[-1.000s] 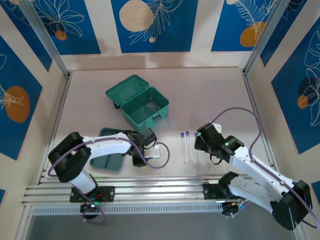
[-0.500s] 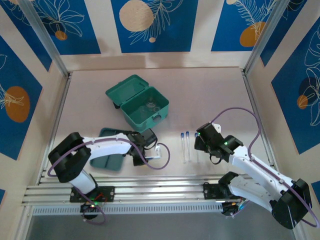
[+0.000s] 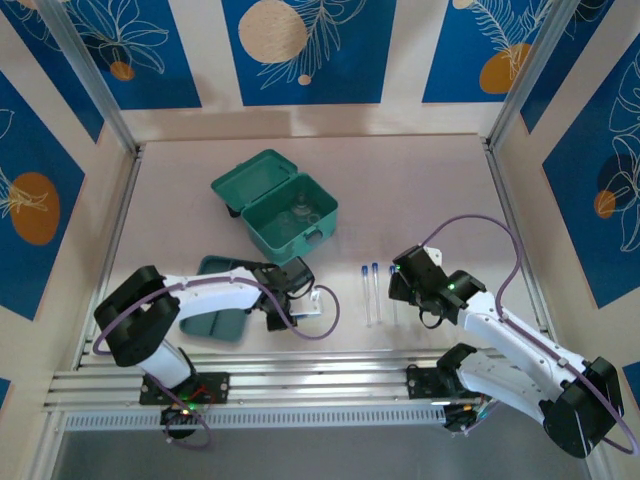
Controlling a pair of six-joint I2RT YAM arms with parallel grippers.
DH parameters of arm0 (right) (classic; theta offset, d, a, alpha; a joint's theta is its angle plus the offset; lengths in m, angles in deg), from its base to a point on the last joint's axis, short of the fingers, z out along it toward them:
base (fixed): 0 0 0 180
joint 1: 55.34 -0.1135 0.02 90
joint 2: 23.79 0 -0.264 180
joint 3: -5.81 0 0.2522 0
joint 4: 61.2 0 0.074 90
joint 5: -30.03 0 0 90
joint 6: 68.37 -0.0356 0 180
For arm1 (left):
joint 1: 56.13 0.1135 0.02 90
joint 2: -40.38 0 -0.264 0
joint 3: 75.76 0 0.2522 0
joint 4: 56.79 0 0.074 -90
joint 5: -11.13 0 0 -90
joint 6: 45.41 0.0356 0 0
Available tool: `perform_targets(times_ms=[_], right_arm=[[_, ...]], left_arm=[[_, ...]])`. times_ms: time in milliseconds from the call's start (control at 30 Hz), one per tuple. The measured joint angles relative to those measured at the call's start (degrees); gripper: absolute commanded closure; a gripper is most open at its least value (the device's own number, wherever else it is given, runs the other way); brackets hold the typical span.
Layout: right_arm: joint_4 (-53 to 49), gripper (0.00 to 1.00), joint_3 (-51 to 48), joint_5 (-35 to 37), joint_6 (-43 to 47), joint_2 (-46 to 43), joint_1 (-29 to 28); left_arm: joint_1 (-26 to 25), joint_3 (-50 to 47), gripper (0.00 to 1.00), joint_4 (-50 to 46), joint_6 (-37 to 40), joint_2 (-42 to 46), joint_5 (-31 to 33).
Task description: Organize the chemistry lab equipment
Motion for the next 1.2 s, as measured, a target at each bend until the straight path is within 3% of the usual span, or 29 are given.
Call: perform_targets(times_ms=[600,1200], right_arm=[[0.0,0.26,0.0,0.0,0.0,-0.1,0.0],[0.0,0.26,0.0,0.0,0.0,-1.5,0.0]], left_arm=[[2.7,-0.7,0.87,4.3,0.1,1.7,6.2],[6.8,1.1,0.84,-2.4,0.2,11.2,7.8]])
